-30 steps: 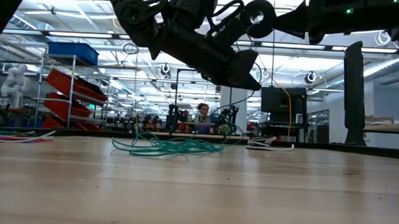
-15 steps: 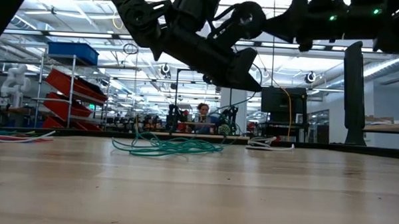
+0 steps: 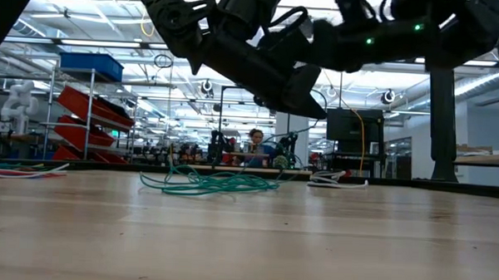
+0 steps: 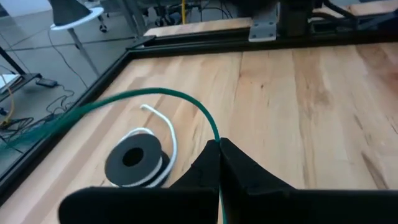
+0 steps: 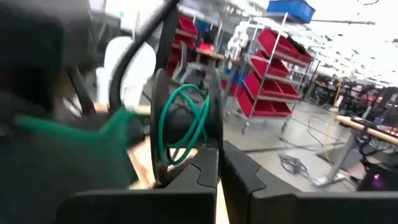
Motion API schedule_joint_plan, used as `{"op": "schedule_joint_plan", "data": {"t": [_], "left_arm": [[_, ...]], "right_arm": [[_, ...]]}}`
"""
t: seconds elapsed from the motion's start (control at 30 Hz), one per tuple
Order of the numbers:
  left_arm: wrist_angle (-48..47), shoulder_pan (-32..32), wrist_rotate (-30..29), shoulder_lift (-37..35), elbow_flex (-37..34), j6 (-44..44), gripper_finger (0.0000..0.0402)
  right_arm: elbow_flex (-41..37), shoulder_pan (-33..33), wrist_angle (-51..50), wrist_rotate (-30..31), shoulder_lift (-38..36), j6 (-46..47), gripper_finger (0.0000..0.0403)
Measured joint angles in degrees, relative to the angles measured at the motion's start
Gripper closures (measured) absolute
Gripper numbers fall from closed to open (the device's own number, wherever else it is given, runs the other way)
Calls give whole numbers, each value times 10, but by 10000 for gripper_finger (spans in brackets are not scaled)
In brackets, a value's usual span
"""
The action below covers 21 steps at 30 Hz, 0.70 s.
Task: Coil cords
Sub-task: Coil the green wire onto the spool
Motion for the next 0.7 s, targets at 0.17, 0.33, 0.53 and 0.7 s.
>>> {"op": "schedule_joint_plan", "data": {"t": [0.17,0.33,0.53,0.7], "left_arm": [[-34,-3,0,0,0,-3,401],[-47,-5,-9,0,0,-5,401],[-50,-4,-15,0,0,-6,401],[-62,-5,-18,0,0,-10,402]], "right_arm": [[2,0,-16,7,5,-17,403],[3,-9,-55,7,1,-8,403],[3,-14,-104,14,1,3,403],[3,-14,-156,34,1,13,403]]}}
